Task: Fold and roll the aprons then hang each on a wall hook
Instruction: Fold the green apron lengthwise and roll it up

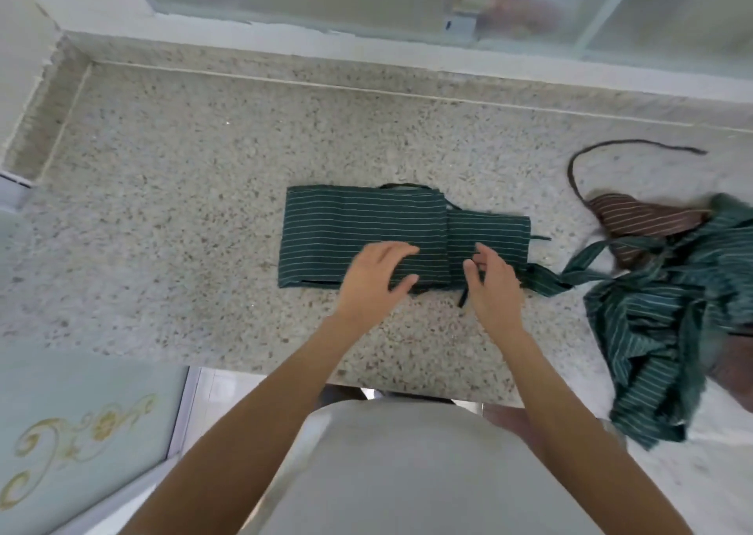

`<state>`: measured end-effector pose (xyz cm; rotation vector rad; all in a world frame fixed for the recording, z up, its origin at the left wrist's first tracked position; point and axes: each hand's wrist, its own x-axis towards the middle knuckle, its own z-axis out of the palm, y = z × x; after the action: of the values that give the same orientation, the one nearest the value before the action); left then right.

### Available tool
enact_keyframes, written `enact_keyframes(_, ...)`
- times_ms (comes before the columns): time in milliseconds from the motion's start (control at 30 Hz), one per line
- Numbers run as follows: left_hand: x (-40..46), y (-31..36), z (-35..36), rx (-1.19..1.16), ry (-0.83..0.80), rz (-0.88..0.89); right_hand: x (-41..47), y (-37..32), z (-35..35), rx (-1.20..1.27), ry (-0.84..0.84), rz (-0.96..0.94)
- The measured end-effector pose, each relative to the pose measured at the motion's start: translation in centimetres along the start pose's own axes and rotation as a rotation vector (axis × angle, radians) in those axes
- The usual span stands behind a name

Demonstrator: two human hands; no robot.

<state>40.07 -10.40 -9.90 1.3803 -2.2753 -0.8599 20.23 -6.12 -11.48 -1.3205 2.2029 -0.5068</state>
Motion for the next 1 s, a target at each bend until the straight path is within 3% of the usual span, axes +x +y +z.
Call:
enact_keyframes(33, -0.9, -1.1, -0.7, 0.08, 0.141, -0.012, 0.7, -0.2, 0.3, 0.022, -0.056, -0.013)
enact_keyframes(100, -2.5, -3.7, -2.2, 0.201, 0.301, -0.202, 2.1, -1.5, 0.6, -0.031, -0.13, -0.032)
enact_keyframes(200, -4.2, -7.5, -3.7, 0.2, 0.191, -0.612, 3.8, -3.5, 1.3, -0.324, -0.114, -0.103)
enact_keyframes(333, -4.7, -9.0, -3.8, 0.147, 0.081, -0.758, 5.3, -5.0, 1.9, -0.452, -0.113, -0.094)
enact_keyframes(467, -4.6, -9.4, -3.2, -0.013, 0.237, -0.687, 6.1, -6.2, 2.8, -0.425, -0.102, -0.076)
enact_keyframes(567, -4.3, -8.8, -3.5, -0.256, 0.367, -0.599, 5.6, -7.0, 2.2, -0.359, -0.057, -0.16)
enact_keyframes(633, -4.0, -8.5, -3.5, -0.263, 0.417, -0.519, 4.9, -7.2, 0.2, -0.282, 0.018, -0.211)
enact_keyframes(767, -3.8, -9.5, -2.7, 0.019, 0.301, -0.237, 2.2, -3.7, -4.4, -0.098, 0.209, -0.124)
enact_keyframes(900, -3.9, -10.4, -2.3, 0.174, 0.156, -0.082, -0.7, 1.4, -4.4, -0.075, 0.067, 0.155)
enact_keyframes(1000, -3.6, -10.9, -2.6, 0.215, 0.123, -0.01, -1.3, 2.7, -3.2, -0.033, 0.076, 0.254)
